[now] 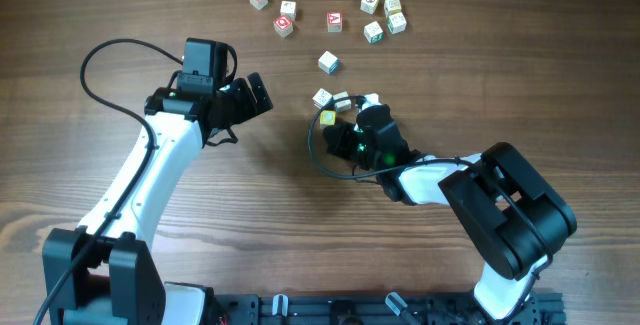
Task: Form a circle
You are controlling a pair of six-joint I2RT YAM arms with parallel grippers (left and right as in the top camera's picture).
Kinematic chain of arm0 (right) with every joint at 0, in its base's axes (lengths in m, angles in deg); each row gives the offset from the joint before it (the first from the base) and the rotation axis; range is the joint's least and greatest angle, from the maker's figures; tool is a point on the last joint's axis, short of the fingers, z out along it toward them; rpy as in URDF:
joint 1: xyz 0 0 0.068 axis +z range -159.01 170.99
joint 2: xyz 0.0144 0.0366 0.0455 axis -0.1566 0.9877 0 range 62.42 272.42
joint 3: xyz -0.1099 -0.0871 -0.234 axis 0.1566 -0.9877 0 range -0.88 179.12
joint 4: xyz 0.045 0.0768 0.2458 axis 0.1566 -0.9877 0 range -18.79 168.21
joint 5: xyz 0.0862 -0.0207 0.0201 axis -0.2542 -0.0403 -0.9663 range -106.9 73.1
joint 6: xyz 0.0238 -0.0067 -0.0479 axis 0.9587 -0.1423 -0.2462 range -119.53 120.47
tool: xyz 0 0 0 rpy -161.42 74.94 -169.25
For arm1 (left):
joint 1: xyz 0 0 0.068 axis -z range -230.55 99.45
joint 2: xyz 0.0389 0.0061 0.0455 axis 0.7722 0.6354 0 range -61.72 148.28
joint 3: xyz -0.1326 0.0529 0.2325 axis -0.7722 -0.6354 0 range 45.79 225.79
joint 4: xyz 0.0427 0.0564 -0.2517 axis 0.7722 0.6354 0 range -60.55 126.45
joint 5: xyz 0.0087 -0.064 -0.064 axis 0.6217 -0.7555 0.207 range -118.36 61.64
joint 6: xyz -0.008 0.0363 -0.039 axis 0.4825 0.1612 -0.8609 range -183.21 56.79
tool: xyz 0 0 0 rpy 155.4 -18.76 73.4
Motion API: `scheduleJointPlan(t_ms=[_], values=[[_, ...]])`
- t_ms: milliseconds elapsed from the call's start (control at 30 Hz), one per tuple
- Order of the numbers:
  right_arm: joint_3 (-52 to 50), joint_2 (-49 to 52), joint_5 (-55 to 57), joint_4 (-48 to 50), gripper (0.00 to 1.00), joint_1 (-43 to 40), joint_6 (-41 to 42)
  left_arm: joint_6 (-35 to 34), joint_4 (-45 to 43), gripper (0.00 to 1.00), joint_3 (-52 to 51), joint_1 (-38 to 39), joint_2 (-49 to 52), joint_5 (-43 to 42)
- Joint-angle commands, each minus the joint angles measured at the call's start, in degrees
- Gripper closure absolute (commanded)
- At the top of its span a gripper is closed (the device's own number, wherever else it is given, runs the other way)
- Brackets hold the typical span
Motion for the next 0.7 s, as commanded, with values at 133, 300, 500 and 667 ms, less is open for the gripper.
scheduleJointPlan(t_ms=[133,300,500,667], values=[[1.2,1.1,1.4,0.5,0.95,0.8,-1.0,1.1,0.0,0.00,-0.1,-0.2,-0.1,0.6],[1.6,1.1,1.1,0.5,0.95,2.9,-1.1,1.1,0.0,0.00,-0.1,-0.2,-0.1,0.6],[3.6,-7.3,3.3,-12.4,0.95,5.4,-4.0,1.1,0.0,0.00,-0.1,-0.2,-0.1,0.6],[9.9,-20.9,17.9,-33.6,0.52,5.4,-5.2,1.1,0.0,0.00,-0.1,-0.2,-0.1,0.6]])
